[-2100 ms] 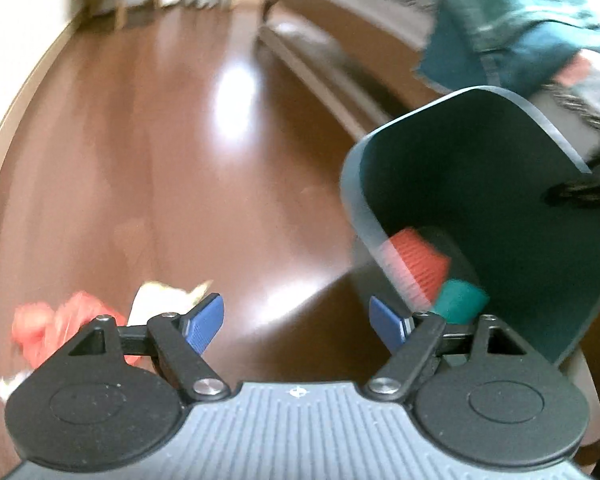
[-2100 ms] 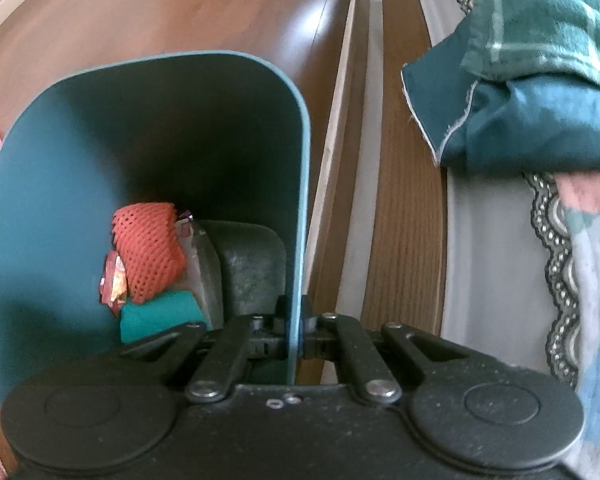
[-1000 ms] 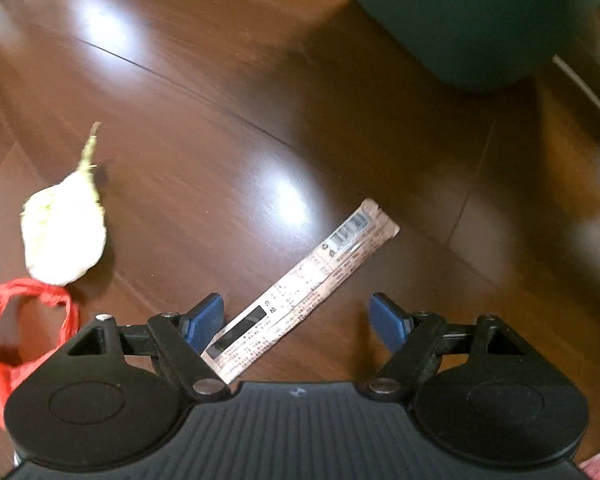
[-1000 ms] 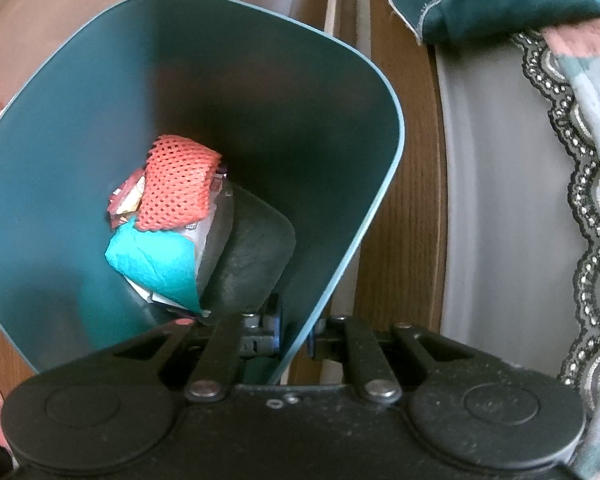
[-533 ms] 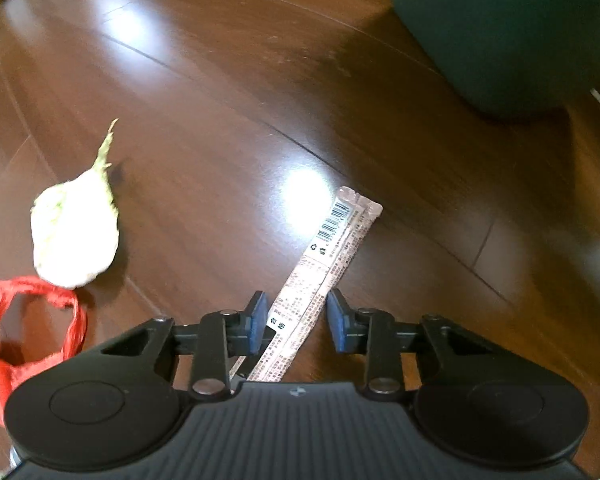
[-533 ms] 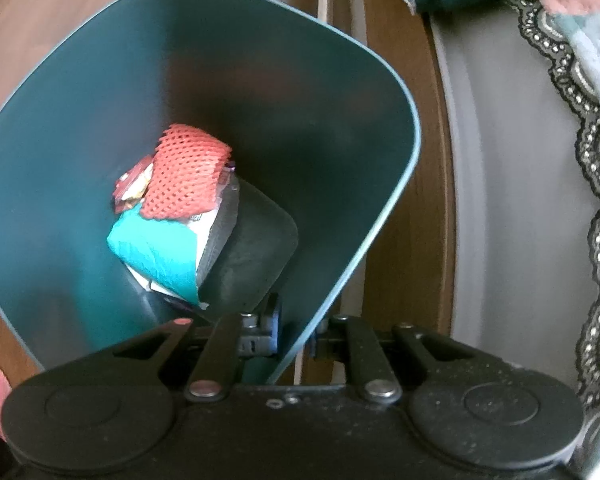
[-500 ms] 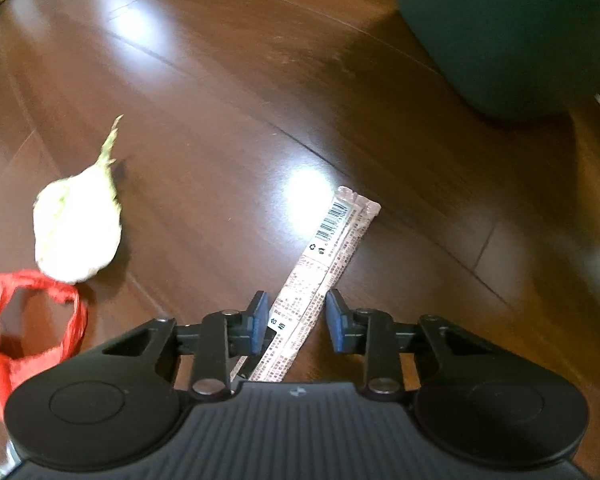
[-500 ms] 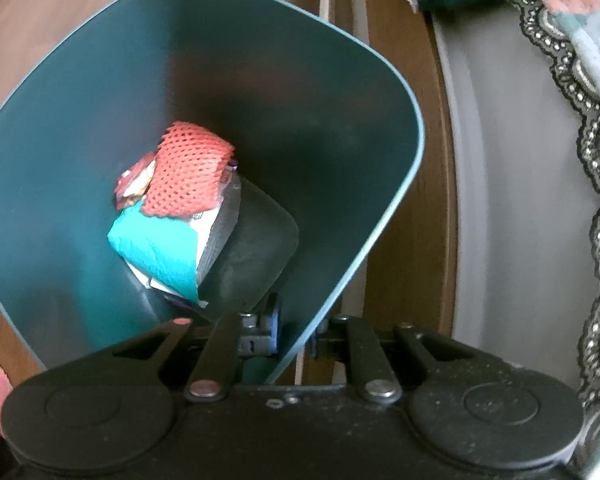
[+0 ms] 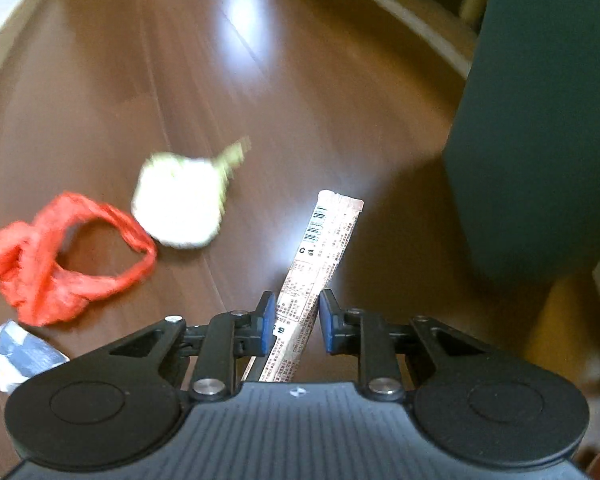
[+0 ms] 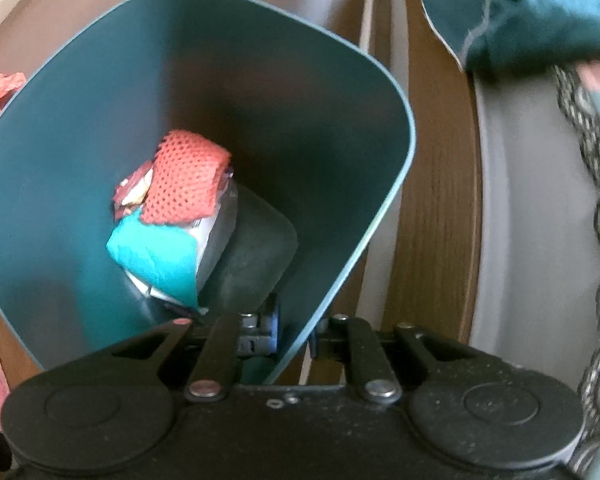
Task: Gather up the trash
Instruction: 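Carry the stick wrapper into the teal bin and open the left gripper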
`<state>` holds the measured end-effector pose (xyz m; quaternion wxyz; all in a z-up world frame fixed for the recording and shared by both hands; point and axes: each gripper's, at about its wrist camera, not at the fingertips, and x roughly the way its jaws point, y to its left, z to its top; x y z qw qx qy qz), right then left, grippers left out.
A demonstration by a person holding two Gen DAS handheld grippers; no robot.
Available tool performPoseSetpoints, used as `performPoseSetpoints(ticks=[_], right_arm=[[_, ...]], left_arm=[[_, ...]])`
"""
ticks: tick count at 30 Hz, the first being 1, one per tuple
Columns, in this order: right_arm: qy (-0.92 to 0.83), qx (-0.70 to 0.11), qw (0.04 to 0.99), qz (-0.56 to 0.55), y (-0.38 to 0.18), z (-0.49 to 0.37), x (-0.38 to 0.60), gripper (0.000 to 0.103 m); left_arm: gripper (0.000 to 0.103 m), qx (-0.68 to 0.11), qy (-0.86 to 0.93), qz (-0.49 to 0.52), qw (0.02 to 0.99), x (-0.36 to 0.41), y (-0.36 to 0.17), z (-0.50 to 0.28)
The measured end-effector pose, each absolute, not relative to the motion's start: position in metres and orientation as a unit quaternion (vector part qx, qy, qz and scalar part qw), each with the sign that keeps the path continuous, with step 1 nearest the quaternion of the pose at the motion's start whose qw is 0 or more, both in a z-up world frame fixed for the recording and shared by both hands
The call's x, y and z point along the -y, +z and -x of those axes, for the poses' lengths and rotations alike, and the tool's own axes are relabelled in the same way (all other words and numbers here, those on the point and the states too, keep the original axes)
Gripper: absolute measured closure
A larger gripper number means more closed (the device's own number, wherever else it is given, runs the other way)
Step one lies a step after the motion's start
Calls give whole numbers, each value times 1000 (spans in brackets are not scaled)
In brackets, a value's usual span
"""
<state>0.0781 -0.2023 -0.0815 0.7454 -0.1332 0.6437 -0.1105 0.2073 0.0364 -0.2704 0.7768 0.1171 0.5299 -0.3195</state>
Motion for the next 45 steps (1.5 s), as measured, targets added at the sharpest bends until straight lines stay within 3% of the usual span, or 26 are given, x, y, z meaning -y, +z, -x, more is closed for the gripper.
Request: performPoseSetpoints(ticks=[6, 12, 31, 43, 45], right_arm=[[-99, -615, 766, 158, -75, -99, 196, 94], [-80, -598, 775, 191, -71, -112, 177, 96], [-67, -580, 781, 221, -67, -123, 143, 97], [-81, -585, 778, 211, -66, -126, 146, 98], [-85, -587, 778, 207, -66, -127, 148, 99]], left_arm=[[81, -447, -324, -40, 833, -54, -167, -222], [81, -391, -385, -46, 835, -18, -95, -217], [81, -420, -425, -182, 781, 112, -138, -192], [80, -426, -425, -169, 781, 102, -138, -189], [77, -430, -422, -159, 782, 95, -137, -191]])
